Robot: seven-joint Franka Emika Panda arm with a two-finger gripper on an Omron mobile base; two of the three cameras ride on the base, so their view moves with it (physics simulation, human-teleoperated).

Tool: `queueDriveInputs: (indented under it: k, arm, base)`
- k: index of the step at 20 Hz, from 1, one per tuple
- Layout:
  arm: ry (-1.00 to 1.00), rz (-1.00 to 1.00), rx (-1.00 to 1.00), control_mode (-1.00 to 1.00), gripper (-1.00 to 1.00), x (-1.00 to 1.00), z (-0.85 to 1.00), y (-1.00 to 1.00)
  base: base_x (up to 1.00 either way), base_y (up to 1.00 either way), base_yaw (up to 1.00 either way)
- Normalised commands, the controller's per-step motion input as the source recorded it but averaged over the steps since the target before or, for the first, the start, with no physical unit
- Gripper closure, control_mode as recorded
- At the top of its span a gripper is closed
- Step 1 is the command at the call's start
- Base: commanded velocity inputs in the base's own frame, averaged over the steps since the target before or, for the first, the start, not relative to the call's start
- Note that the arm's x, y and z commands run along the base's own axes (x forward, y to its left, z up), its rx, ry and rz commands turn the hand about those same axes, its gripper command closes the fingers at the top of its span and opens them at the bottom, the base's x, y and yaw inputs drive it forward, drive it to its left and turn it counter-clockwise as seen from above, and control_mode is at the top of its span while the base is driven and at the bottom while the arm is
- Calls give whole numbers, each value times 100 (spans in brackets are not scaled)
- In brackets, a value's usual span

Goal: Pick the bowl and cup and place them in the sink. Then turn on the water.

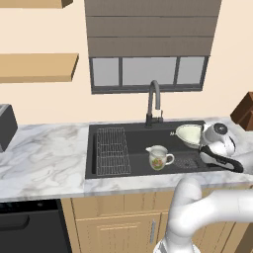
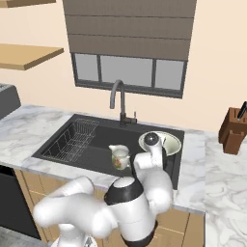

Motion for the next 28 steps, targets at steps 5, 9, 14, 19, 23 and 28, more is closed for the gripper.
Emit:
queueDriveInputs:
  k: [5,9,14,19,23,28]
  arm:
    - [1,0,-1,-100,100,1,-17,7]
    - [4,0,-3,-100,100,0,-28,14]
    - [7,0,-6,-100,100,0,-32,22]
    - [16,0,-8,-100,100,1,-20,33]
    - [23,0,-3,-100,100,0,-4,19]
    - [24,0,-1,-100,100,0,-6,11]
  base:
    - [0,0,0]
    - [0,0,0]
    - [0,0,0]
    - [0,0,0]
    - [0,0,0]
    - [0,0,0]
